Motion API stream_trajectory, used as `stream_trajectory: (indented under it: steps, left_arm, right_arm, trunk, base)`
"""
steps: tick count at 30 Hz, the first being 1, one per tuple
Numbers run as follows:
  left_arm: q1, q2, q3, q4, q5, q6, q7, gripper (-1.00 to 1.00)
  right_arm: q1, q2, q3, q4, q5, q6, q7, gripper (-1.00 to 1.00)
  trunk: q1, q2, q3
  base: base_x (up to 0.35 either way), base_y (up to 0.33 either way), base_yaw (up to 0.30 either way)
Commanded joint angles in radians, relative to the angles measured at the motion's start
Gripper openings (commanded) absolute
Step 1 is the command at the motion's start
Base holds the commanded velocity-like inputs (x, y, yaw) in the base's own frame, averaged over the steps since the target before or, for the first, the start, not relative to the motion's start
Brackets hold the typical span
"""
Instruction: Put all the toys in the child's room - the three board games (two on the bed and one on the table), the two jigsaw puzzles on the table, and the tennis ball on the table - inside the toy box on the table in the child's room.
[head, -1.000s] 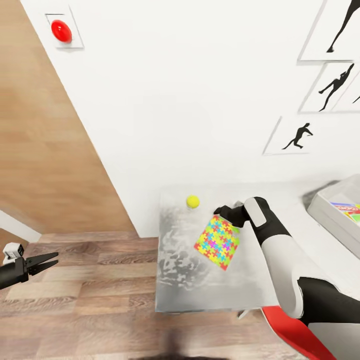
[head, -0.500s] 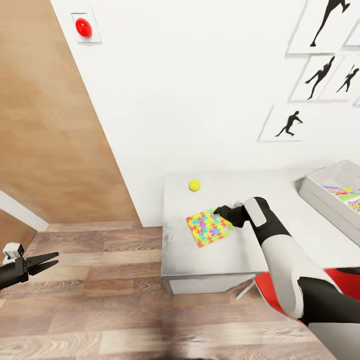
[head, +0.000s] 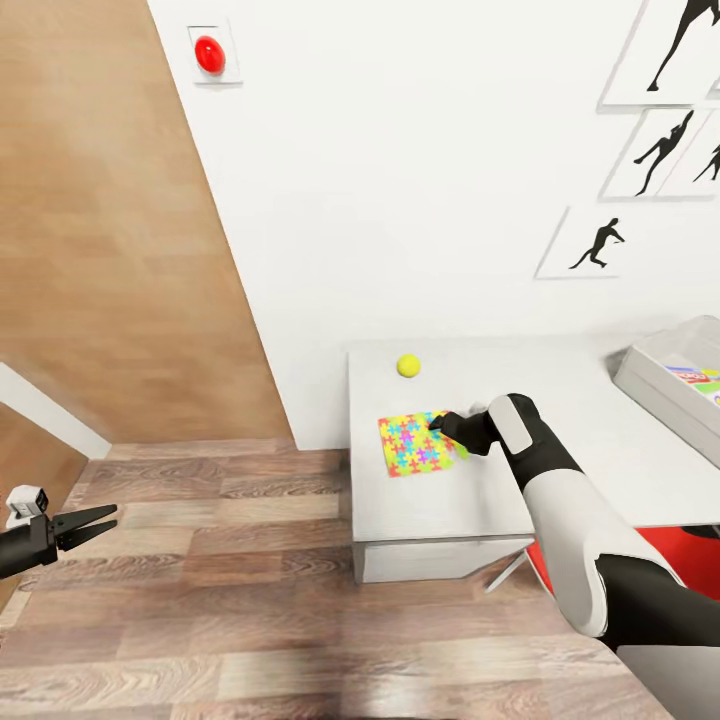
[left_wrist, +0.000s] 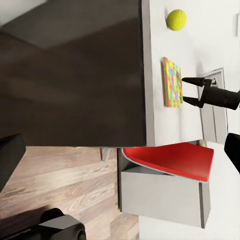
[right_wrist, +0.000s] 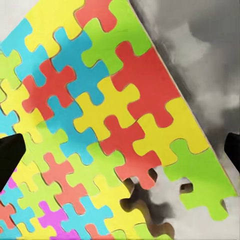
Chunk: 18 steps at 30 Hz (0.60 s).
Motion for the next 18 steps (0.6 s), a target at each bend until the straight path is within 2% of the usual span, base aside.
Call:
stream_trajectory:
  steps: [1,6,18]
  left_arm:
    - [-0.001,0.0,-0.001,0.001,0.003,0.009,-0.001,1.0]
    - [-0.001,0.0,-0.001,0.001,0.003,0.009,-0.001,1.0]
    - [-0.001,0.0,0.0,0.001,0.004,0.009,-0.001,1.0]
  right_arm:
    - [0.0,0.002,-0.005,0.058,-0.039,-0.002,-0.01,1.0]
    - [0.0,0.002,-0.005,0.058,-0.039,-0.002,-0.01,1.0]
    - [0.0,0.002,-0.005,0.058,-0.04,-0.002,-0.01,1.0]
  trunk:
    - [0.001,-0.001,-0.002]
    - [0.001,-0.001,-0.002]
    - [0.001,-0.001,-0.002]
  base:
    - [0.014,0.087,0.0]
    - [0.043,0.063,0.0]
    - [0.004,0.175,0.0]
